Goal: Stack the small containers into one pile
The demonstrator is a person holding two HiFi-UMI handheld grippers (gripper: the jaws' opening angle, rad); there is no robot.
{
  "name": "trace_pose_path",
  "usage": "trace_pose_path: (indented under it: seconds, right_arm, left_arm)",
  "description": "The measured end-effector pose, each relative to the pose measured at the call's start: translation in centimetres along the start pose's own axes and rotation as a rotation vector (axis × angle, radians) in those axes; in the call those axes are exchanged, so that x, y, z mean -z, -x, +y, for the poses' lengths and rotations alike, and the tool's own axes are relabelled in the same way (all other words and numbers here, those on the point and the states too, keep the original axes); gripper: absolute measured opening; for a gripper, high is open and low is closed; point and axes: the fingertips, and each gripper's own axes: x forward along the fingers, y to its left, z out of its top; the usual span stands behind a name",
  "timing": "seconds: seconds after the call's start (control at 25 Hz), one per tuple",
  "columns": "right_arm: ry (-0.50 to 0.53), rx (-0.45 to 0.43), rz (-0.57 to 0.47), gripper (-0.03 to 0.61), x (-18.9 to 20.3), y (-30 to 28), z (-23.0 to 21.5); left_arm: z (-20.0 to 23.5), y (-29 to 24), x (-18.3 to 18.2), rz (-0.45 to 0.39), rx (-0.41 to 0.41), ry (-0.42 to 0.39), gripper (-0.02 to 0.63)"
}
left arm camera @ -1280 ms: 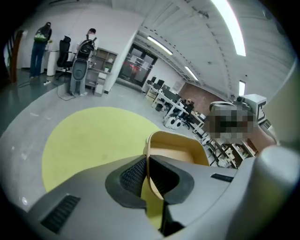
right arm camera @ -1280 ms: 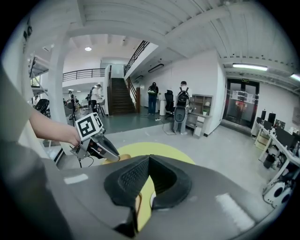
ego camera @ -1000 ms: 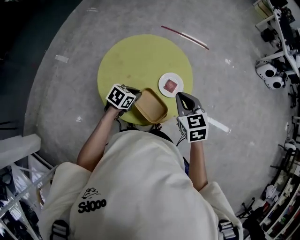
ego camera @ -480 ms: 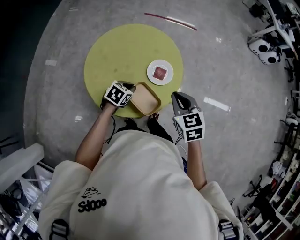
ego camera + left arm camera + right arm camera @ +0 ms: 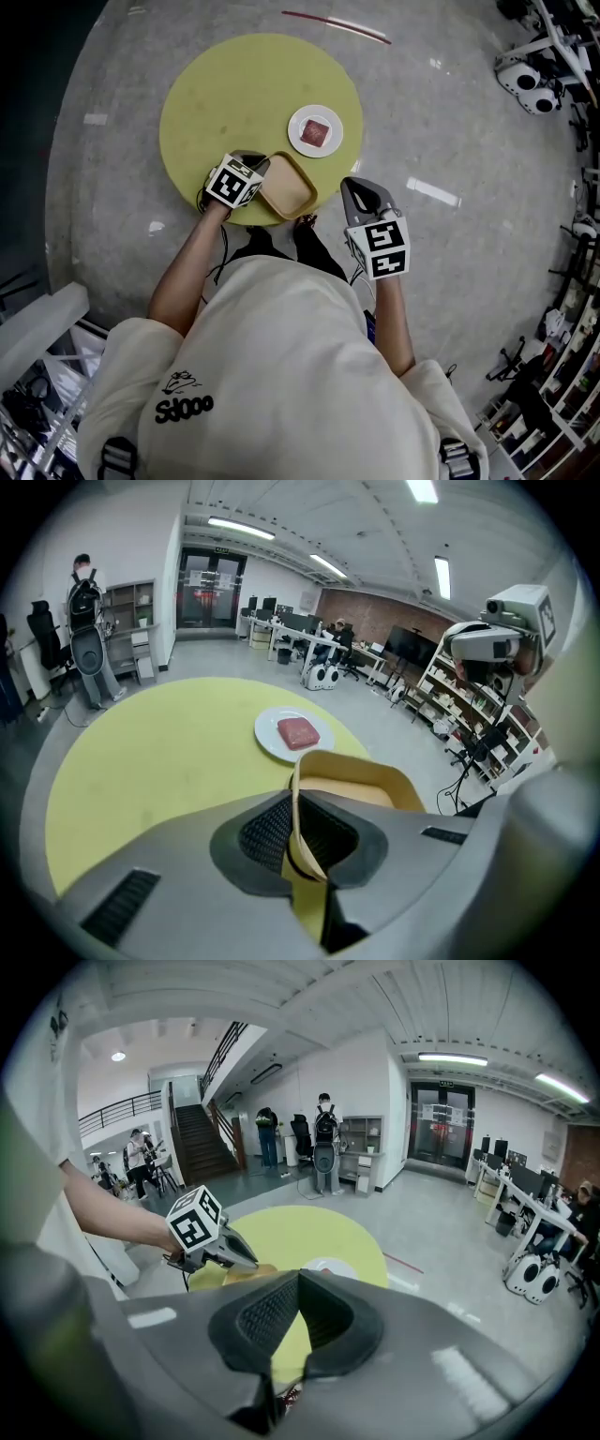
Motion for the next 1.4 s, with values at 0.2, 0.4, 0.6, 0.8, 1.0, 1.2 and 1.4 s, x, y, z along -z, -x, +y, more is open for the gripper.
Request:
trace_pose_path:
  seconds: [0.2,0.4,0.6,0.8,1.0,1.2,1.4]
  right_arm:
    - [0.004,-0.012,0.005,0.009,0.1,0.1,0.0]
    - [0.013,-0.026,0.007,0.008,0.0,-0.4,0.4]
    - [0.019,-0.039,0.009,0.008,-0.1,-0.8,0.8]
    - [0.023,-0.048,0.014,0.009,0.2,-1.0,1.3]
    - [0.039,-0.056,-0.003,0.008,-0.4,-1.6,1.3]
    - [0.075,-0.064,-0.042,0.008,-2.5,-1.6,0.4]
    - [0.135,-0.068,-0.120,0.008,-6.7,-1.8,-0.9]
  left_arm:
    - [0.2,-0.2,1.4,0.003,-0.023,0.009,0.038]
    - [0.7,0.4,1.4,-0.018,-0.071,0.000,0.072]
    - [0.5,0.9,0.7,-0.057,-0.082,-0.030,0.026]
    - [0.6,0.1,1.6,-0.040,-0.073,-0.029,0.026]
    - [0.9,-0.5,2.0,-0.016,-0.066,-0.013,0.026]
    - [1.2,1.1,0.0,-0.108,-0.088,0.060,0.028]
    - [3.4,5.7,-5.3,-0.281,-0.157,0.081,0.026]
